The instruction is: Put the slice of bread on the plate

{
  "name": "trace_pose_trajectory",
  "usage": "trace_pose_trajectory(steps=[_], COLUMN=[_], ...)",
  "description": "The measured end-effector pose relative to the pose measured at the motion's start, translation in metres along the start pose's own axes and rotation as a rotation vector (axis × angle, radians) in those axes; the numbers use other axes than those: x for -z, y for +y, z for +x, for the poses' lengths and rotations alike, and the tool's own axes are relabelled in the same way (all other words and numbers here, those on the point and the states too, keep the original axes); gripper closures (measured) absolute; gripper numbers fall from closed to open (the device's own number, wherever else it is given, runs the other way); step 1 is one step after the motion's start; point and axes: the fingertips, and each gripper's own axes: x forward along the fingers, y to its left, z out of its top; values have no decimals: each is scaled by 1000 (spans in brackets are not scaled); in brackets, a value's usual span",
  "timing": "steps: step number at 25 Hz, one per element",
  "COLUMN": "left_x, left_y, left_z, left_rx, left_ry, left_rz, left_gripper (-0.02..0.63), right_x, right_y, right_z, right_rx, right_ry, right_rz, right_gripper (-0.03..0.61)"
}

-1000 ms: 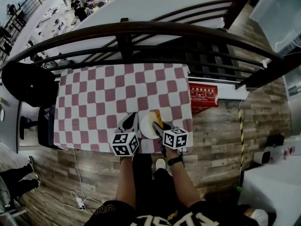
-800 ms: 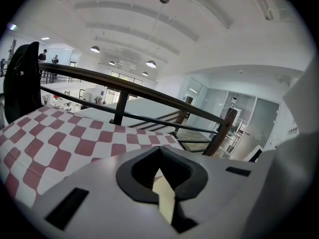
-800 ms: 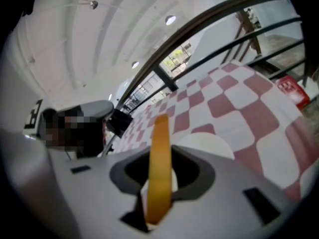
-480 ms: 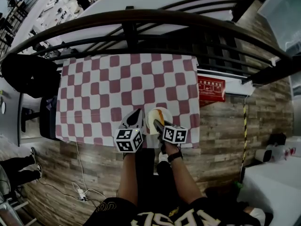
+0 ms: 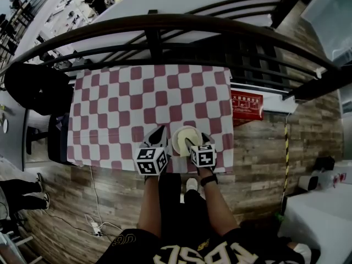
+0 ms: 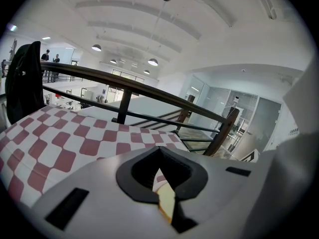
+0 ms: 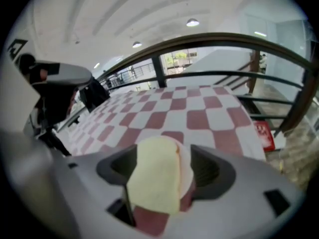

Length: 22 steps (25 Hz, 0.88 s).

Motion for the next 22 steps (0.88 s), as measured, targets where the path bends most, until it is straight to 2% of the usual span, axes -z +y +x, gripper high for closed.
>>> trace_pose_trajectory(steps=[2,5,9,11,14,16,19,22], left_x=[-9,-27,-69,-87,-110,-122,-140,-158], left_y=[-3,-9,-30,-42,-58,-69,-89,-108], left_z=[1,0,3,0,-6,-11,-23,-41], left_rx=[3,9,38,48,53,61,79,88], left_ry=[-11,-35,-92,-123,-173,-207,-255,-312], left_rz=[7,15,80,114,144,162,203,242], left_gripper=[597,597,597,597,597,597,597,597], right_x=[-14,-45,-114,-145,-185,-204,-221,-224], right_y=[-13,-17,-9,-2,12,21,37,47], right_z=[-9,-29,-63,-86,-126,-151,-187,-211], right_rx=[16,-6,-46,-51,-59,-67,-116,-155], right_ry=[-32,-102,-262,-337,-458,-530,-631,-677], right_rz=[-13,-14,-32,-79,-137,-167,-217,-248], right_gripper=[250,252,262,317,463,524,563,565])
